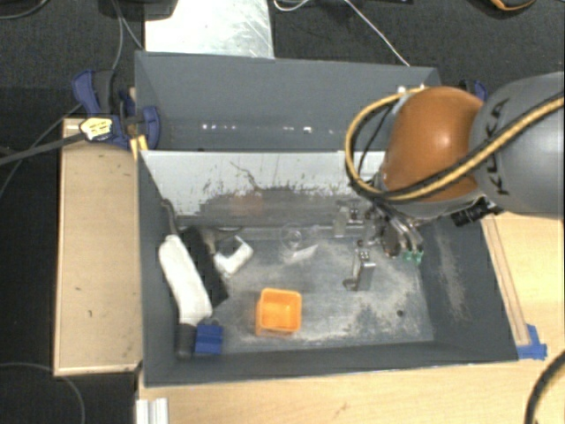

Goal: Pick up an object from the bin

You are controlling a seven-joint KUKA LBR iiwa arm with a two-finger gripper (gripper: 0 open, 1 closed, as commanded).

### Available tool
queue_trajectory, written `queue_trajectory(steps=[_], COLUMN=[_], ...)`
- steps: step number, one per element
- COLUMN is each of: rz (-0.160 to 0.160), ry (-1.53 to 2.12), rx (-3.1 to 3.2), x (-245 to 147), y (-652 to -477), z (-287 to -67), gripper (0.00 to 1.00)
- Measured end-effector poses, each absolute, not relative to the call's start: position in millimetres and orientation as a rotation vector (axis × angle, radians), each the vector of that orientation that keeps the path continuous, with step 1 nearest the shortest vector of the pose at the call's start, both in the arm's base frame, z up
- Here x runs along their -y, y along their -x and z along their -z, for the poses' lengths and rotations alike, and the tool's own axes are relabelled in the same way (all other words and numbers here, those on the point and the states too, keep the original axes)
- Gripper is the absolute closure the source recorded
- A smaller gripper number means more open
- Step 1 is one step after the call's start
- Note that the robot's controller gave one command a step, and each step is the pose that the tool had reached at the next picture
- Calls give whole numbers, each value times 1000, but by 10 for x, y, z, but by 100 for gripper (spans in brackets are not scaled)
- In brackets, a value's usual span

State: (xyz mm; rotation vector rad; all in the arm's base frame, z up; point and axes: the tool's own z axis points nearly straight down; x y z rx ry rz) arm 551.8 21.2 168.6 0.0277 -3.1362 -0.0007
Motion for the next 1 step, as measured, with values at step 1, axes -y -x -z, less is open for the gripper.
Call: queue_trajectory(steps=[1], rz=[1], ry=[-26], rx=[3145], x=[-211], y=[-5536], z=[-1732], gripper=[0])
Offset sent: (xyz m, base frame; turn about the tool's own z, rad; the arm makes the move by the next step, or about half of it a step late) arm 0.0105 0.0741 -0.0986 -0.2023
